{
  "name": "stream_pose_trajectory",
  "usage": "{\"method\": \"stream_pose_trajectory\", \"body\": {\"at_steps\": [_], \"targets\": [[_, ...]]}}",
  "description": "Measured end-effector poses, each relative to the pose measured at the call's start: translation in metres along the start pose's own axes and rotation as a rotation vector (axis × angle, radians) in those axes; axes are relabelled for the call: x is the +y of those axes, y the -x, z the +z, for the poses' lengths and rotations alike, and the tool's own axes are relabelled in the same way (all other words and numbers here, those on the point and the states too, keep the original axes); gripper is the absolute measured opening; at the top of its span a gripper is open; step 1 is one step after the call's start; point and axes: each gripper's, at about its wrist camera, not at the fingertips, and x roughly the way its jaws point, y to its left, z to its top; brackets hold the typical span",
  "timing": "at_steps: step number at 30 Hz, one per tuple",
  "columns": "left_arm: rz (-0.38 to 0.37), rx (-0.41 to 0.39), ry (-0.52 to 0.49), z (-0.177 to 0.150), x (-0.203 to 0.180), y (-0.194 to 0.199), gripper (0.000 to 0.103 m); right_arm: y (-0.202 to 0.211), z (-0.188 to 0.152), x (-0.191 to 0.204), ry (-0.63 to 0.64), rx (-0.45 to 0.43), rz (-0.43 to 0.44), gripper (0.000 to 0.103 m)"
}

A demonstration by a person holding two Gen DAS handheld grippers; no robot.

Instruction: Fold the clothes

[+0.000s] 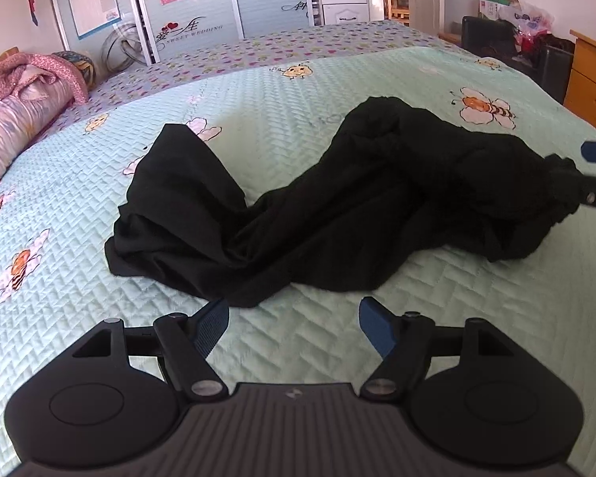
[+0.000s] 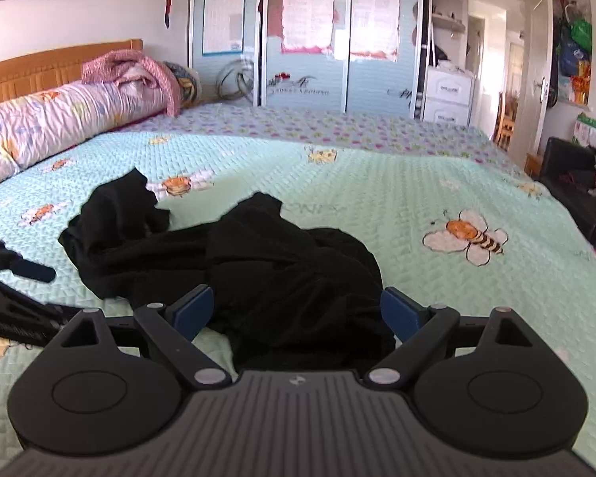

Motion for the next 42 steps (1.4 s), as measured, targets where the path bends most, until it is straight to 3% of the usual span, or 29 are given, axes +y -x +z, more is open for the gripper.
{"method": "stream_pose_trajectory", "body": {"at_steps": [5, 6, 7, 9, 10, 12, 16, 21, 24, 26, 28, 29, 33, 37, 42], "targets": [[-0.016, 0.044, 0.031, -0.003, 0.006, -0.006, 0.075, -0.026, -0.010, -0.015, 0.056, 0.036, -0.044, 0.089], [-0.014, 0.055, 0.032, -0.004, 0.007, -0.007, 0.075, -0.032, -0.012, -0.019, 0.048, 0.052, -0.034, 0.083], [-0.011, 0.063, 0.033, -0.006, 0.006, -0.007, 0.075, -0.039, -0.013, -0.023, 0.036, 0.074, -0.021, 0.072], [-0.007, 0.079, 0.036, -0.010, 0.006, -0.007, 0.075, -0.051, -0.013, -0.027, 0.000, 0.121, 0.005, 0.059], [-0.008, 0.085, 0.039, -0.011, 0.007, -0.006, 0.075, -0.054, -0.012, -0.027, -0.010, 0.132, 0.017, 0.041], [-0.011, 0.099, 0.045, -0.014, 0.009, -0.004, 0.075, -0.050, -0.008, -0.028, -0.062, 0.112, 0.046, 0.015], [-0.009, 0.089, 0.062, -0.011, 0.014, 0.003, 0.075, -0.032, 0.003, -0.031, -0.192, 0.041, 0.111, 0.012], [-0.061, 0.019, 0.072, -0.006, 0.017, 0.021, 0.075, 0.015, 0.025, -0.080, -0.542, -0.141, 0.208, 0.012], [-0.125, -0.033, 0.044, -0.003, 0.012, 0.028, 0.075, 0.028, 0.022, -0.106, -0.635, -0.173, 0.177, 0.012], [-0.140, -0.042, 0.019, 0.000, 0.004, 0.027, 0.075, 0.024, 0.013, -0.116, -0.616, -0.119, 0.055, 0.012], [-0.137, -0.034, -0.020, 0.003, -0.007, 0.021, 0.075, 0.010, -0.003, -0.122, -0.584, 0.009, -0.071, 0.013], [-0.141, -0.033, -0.048, 0.005, -0.013, 0.018, 0.075, 0.006, -0.012, -0.123, -0.581, 0.051, -0.093, 0.014], [-0.150, -0.067, -0.181, 0.014, -0.035, 0.013, 0.075, 0.013, -0.038, -0.114, -0.599, 0.091, -0.118, 0.026], [-0.117, -0.118, -0.285, 0.028, -0.051, -0.005, 0.075, 0.030, -0.042, -0.100, -0.554, 0.058, -0.124, 0.040], [-0.126, -0.062, -0.320, 0.043, -0.055, -0.050, 0.075, 0.046, -0.042, -0.098, -0.532, 0.020, -0.088, 0.048]]}}
